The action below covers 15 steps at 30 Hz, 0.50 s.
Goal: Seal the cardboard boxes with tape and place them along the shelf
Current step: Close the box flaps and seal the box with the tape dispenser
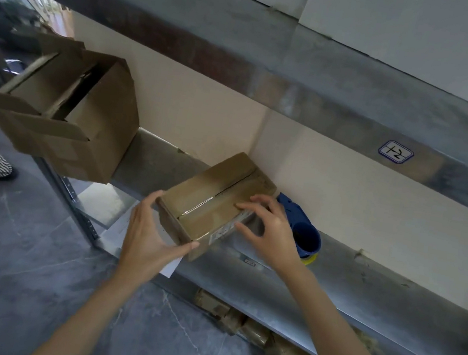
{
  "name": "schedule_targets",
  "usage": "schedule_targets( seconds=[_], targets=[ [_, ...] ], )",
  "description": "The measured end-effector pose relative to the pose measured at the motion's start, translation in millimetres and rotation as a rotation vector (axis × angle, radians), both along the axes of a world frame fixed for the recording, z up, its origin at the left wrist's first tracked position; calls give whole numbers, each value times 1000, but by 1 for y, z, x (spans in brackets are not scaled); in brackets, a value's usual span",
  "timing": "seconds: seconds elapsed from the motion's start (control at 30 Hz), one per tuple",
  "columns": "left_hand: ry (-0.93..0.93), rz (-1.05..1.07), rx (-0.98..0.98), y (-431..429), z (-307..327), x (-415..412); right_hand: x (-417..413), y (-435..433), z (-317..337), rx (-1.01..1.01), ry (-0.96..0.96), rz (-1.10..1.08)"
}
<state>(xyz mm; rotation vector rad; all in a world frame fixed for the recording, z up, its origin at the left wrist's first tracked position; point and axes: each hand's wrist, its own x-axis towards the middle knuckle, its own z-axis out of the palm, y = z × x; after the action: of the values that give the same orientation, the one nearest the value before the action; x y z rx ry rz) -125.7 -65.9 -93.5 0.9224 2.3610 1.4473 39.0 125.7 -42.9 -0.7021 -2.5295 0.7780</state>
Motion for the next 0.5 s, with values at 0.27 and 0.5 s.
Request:
schedule_targets(
  seconds=[0.27,0.5],
  targets=[
    [-146,-228,-49,-18,9,-55,2,14,5,108,-92,-65],
    [-207,-326,-69,-12,17,-58,8,17,4,-76,-17,-47]
  ],
)
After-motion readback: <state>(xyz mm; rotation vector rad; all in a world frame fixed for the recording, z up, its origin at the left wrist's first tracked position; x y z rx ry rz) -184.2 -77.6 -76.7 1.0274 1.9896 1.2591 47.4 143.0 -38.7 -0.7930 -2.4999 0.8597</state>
